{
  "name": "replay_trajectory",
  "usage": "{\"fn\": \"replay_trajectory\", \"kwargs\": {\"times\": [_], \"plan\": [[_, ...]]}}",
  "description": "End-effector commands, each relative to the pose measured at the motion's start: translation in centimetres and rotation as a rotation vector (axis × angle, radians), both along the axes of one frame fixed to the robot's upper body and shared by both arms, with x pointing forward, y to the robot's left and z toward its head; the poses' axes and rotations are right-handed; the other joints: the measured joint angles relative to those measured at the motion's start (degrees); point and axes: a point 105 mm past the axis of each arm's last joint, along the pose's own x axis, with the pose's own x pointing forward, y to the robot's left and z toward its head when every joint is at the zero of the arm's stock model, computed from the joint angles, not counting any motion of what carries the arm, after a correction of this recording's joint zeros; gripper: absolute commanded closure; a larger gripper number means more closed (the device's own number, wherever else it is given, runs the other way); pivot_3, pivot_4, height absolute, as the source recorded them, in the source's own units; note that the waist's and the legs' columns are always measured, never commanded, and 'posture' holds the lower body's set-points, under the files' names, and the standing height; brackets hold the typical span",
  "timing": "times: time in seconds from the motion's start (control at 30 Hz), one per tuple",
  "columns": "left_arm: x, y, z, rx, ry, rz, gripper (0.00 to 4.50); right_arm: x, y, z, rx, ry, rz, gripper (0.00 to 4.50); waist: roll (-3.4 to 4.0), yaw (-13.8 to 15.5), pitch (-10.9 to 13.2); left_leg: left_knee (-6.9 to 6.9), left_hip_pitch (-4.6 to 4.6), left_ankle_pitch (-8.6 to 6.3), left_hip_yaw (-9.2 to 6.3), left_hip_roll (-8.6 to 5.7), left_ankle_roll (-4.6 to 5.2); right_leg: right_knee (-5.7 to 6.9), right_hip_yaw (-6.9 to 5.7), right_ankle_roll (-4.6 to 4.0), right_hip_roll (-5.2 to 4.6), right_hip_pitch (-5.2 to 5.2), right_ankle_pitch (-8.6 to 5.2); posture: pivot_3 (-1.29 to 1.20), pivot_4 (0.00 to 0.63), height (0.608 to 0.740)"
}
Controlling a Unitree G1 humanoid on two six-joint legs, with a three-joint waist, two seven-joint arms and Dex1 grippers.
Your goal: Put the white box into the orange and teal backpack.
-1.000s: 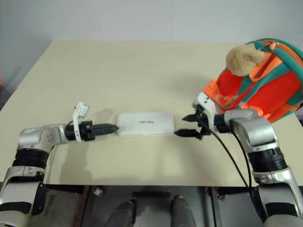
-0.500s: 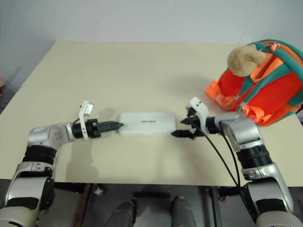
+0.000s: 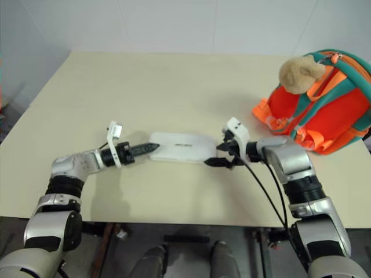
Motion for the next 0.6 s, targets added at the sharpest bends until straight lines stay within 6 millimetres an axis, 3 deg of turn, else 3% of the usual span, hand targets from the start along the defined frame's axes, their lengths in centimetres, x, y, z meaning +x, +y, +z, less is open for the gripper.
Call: {"fn": "replay_trajectory", "kwargs": {"times": [0.03,0.6], "plan": [[-0.3,-0.6,-1.7,-0.001,0.07,-0.008,0.05,0.1,0.5,1.0,0.014,-0.042,0.017,0.0,0.01,0.0,0.0,0.0,0.0,0.0,0.0,-0.01,0.01,-0.01,0.0,0.0,0.0,0.01,0.01,0.0,0.15,0.74],[-1.1,-1.8,-0.7,-0.082,0.121,-0.093,0.05,0.0,0.6,1.2,0.025,-0.062,0.017,0.0,0.02,-0.1,0.0,-0.07,-0.03,-0.04,0.0,-0.03,0.05,-0.15,0.0,0.02,-0.03,0.0,0.01,0.0,0.15,0.74]]}}
